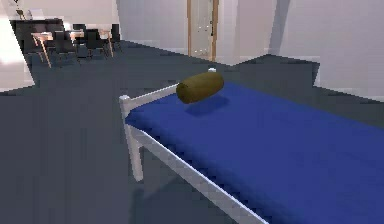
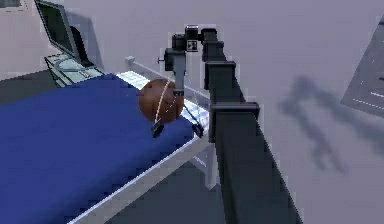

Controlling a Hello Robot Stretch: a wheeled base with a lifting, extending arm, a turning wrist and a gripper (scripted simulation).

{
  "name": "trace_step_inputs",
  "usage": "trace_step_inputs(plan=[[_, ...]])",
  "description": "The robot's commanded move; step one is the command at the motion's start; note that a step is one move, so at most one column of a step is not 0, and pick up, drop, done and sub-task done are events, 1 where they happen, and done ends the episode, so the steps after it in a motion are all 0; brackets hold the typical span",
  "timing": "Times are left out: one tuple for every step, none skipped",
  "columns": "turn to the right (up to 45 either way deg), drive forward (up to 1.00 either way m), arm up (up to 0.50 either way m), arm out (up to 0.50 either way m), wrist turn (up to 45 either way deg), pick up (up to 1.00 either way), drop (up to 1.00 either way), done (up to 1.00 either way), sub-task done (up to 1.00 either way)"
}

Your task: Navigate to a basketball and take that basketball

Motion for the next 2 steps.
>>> trace_step_inputs(plan=[[0.0, 0.0, 0.0, 0.0, 45.0, 0.0, 0.0, 0.0, 0.0], [0.0, 0.0, 0.0, 0.0, 45.0, 0.0, 0.0, 0.0, 0.0]])
